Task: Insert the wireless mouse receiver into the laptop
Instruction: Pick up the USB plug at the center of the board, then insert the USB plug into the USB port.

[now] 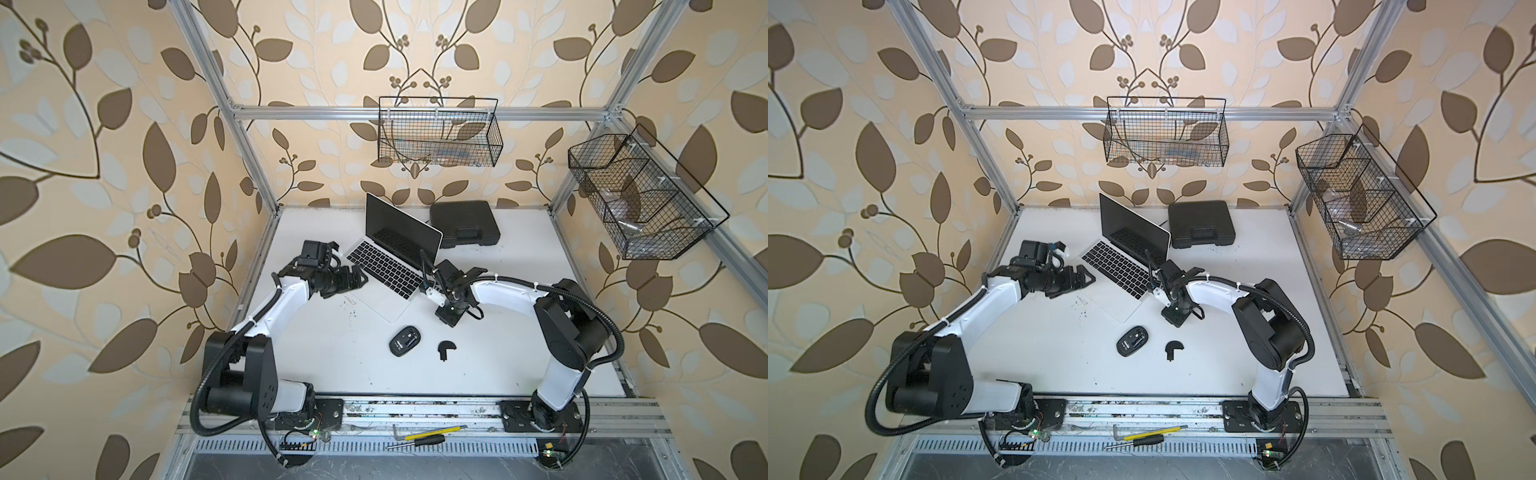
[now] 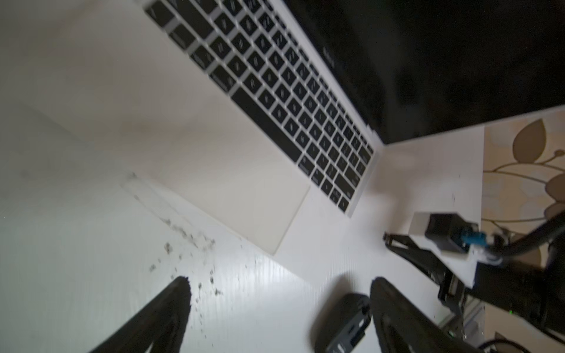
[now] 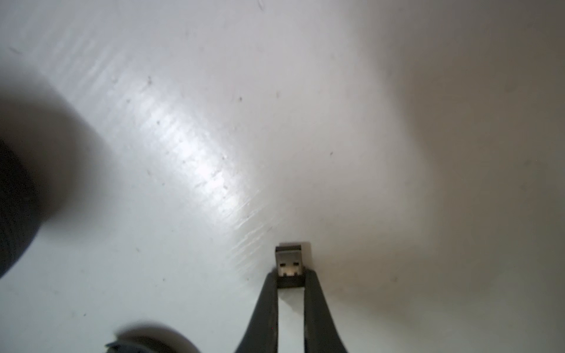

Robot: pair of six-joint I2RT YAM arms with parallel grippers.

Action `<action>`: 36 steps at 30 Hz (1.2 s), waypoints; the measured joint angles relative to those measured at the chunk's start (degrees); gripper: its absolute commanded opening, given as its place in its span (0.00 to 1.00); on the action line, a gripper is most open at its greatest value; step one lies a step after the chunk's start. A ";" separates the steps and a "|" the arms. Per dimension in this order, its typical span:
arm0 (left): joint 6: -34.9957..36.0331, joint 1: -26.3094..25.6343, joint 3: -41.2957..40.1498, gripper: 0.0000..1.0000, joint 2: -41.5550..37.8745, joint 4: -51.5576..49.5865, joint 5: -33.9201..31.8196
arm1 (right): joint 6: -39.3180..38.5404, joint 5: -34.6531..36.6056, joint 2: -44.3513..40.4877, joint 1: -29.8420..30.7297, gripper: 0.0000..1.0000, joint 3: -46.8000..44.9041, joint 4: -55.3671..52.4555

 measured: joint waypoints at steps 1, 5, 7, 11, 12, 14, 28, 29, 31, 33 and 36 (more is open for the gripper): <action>0.48 1.16 3.43 0.88 2.80 -0.09 -0.02 | 0.24 -0.02 0.46 -0.11 0.12 0.55 0.57; 3.54 3.89 17.94 0.85 16.26 -1.95 -0.76 | 1.44 0.07 3.06 -0.59 0.12 3.41 3.65; 5.14 4.09 23.76 0.84 22.32 -3.54 -1.31 | 1.92 0.02 4.15 -0.94 0.12 4.63 4.85; 8.33 4.00 31.93 0.85 32.52 -7.85 -2.82 | 2.71 -0.22 6.36 -1.77 0.12 7.32 6.23; 9.01 4.00 34.01 0.85 35.01 -9.27 -2.93 | 2.71 -0.24 7.04 -1.90 0.12 8.24 6.29; 10.12 4.00 37.03 0.86 38.84 -10.86 -3.30 | 2.69 -0.42 8.41 -2.14 0.12 10.10 6.27; 13.92 4.09 44.46 0.87 45.48 -17.07 -5.70 | 2.67 -0.74 13.16 -2.93 0.12 17.29 3.56; 14.16 4.09 44.78 0.85 45.75 -17.38 -5.53 | 2.64 -0.81 13.35 -2.93 0.12 17.59 3.23; 14.56 4.09 45.16 0.82 46.01 -17.62 -5.35 | 2.64 -0.85 13.55 -2.97 0.13 18.03 2.69; 14.82 4.13 45.55 0.80 46.31 -17.97 -5.25 | 2.64 -0.96 13.73 -2.99 0.13 18.34 2.34; 15.06 4.11 46.05 0.80 46.69 -18.34 -4.70 | 2.51 -1.07 13.81 -2.99 0.13 18.60 2.10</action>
